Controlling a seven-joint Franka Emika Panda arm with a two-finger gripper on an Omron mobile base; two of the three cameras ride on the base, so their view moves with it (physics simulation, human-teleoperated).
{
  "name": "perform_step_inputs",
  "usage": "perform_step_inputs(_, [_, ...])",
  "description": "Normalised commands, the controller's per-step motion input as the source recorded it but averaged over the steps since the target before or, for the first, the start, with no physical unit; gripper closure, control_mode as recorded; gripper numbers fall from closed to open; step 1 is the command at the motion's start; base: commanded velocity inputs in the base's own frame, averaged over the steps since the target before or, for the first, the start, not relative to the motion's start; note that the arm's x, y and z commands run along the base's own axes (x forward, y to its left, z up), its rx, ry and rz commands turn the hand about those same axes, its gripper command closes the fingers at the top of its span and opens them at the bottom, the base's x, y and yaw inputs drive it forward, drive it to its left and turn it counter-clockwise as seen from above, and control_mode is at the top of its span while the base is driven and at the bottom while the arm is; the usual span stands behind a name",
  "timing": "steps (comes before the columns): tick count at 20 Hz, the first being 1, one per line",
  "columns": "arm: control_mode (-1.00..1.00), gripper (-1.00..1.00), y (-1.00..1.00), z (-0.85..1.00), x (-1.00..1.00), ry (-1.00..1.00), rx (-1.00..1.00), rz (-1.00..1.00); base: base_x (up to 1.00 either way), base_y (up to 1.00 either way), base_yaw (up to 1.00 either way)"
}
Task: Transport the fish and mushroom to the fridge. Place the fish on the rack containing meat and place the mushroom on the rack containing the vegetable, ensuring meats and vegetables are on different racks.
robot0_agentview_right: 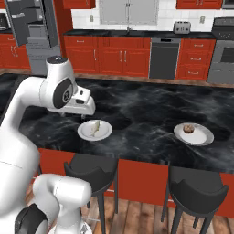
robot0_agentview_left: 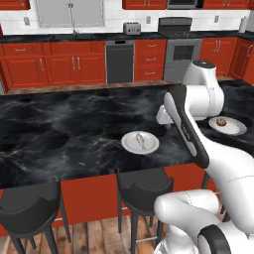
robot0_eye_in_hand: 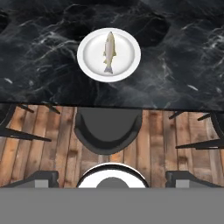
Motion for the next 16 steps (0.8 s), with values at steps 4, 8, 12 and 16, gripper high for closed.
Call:
perform_step_inputs(4, [-1.00,-1.00,0.03,-0.32,0.03,0.10,0.00,0.00,0.00,0.00,0.00])
perform_step_inputs(8, [-1.00,-1.00,0.00,-0.36,0.30,0.04,0.00,0.00,0.00,0.00,0.00])
perform_step_inputs(12, [-1.00,-1.00,0.01,-0.45,0.57,0.06,0.00,0.00,0.00,0.00,0.00])
perform_step_inputs(16, [-1.00,-1.00,0.02,-0.44,0.78,0.09,0.00,0.00,0.00,0.00,0.00])
